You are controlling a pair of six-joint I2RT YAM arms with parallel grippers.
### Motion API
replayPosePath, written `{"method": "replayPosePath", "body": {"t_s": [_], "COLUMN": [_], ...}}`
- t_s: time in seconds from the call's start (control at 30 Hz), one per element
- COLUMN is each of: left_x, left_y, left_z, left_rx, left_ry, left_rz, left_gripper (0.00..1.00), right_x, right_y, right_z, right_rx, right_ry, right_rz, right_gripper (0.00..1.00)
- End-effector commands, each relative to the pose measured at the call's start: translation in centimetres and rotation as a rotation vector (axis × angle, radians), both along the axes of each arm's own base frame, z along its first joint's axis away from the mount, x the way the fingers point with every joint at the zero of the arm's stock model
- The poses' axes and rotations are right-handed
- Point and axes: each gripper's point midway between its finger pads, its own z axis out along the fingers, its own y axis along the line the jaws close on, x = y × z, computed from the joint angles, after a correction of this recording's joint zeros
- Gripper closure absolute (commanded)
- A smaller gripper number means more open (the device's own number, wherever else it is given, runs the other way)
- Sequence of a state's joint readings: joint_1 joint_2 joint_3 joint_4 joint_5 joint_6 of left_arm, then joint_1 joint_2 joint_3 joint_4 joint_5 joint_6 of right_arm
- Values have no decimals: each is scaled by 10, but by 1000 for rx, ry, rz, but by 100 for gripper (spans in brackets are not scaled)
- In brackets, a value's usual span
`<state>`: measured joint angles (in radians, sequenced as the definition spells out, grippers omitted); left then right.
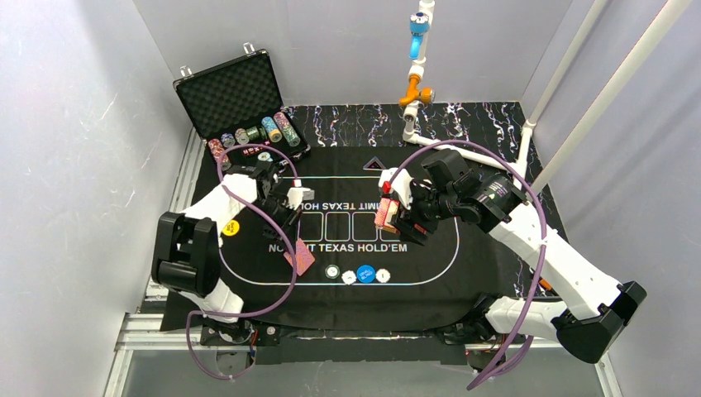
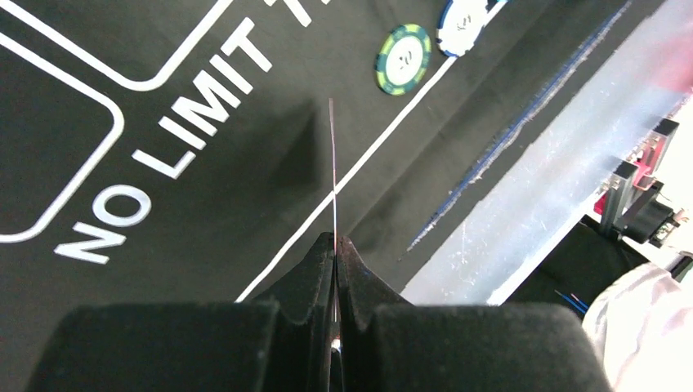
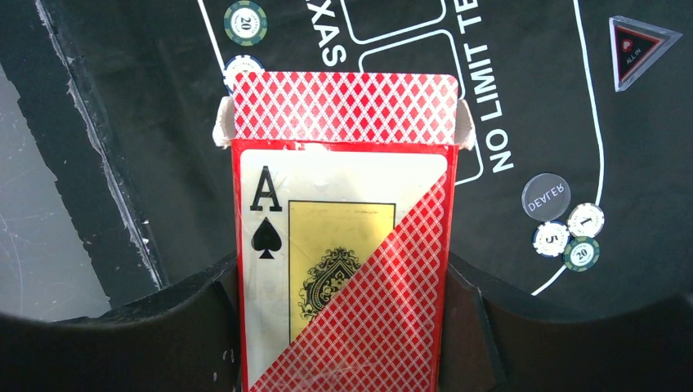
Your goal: Distribute texas hold em gaming equipment
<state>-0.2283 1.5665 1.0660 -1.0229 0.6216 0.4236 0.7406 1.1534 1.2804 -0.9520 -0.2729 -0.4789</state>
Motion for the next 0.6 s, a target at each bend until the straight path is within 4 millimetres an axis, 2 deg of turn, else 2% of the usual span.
{"method": "replayPosePath", "body": {"t_s": [0.0,0.23,0.57], "left_x": [9,11,1], "left_y": [-1,-20,-56], "left_z": [-15,-29,-45], "left_rx": [68,107,109], "left_ry": [0,29,79], "left_rz": [-7,-19,3], "left_gripper": [100,100,100], "right_x": [2,4,4], "right_y": [7,5,1], "right_z": [19,20,21], "right_rx": [54,50,46], "right_ry": [-39,-48,-52], "right_rz": [24,17,12], "right_gripper": [99,99,99]}}
